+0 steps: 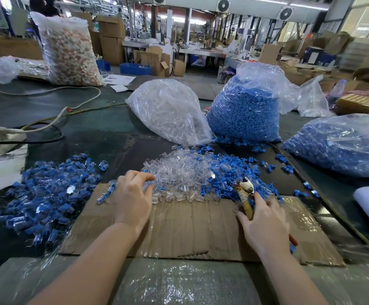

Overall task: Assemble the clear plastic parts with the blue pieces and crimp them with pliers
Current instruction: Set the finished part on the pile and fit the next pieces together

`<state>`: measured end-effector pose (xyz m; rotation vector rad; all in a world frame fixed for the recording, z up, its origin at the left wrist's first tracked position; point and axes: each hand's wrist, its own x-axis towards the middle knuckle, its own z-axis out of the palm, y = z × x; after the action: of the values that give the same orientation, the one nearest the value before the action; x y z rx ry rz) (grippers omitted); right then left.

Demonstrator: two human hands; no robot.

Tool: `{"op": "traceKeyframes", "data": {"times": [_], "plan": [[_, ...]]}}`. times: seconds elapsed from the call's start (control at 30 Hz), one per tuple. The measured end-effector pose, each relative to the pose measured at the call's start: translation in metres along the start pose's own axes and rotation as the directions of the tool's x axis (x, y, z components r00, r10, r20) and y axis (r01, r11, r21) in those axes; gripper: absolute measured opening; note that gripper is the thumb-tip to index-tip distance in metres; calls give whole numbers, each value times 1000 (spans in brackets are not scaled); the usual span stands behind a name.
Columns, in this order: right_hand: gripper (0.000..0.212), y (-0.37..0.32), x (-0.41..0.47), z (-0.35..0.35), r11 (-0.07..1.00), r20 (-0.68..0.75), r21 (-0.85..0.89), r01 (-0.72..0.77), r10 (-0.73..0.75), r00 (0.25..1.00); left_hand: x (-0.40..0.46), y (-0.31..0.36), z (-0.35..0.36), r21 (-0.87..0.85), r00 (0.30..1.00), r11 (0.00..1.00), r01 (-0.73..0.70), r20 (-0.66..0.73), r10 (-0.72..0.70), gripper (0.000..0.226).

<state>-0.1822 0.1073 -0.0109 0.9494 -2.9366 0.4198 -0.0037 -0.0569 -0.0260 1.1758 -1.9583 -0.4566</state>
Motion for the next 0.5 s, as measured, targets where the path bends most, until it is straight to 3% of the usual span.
{"op": "traceKeyframes", "data": {"times": [0.1, 0.23, 0.37, 0.5], "plan": [[69, -1, 1, 2, 997, 0, -72, 17, -17, 1000, -9, 19, 14, -83, 986, 990, -114, 115, 123, 11], [71, -7, 5, 1, 987, -22, -152, 51, -55, 998, -19, 34, 31, -63, 945, 973, -224, 229, 232, 24], [51, -22, 8, 7, 956, -148, -167, 241, -266, 952, -24, 35, 44, 105, 903, 944, -312, 342, 261, 45], [50, -33, 15, 14, 901, -92, -218, 375, -402, 911, -26, 30, 47, 140, 888, 926, -350, 366, 280, 46]]}}
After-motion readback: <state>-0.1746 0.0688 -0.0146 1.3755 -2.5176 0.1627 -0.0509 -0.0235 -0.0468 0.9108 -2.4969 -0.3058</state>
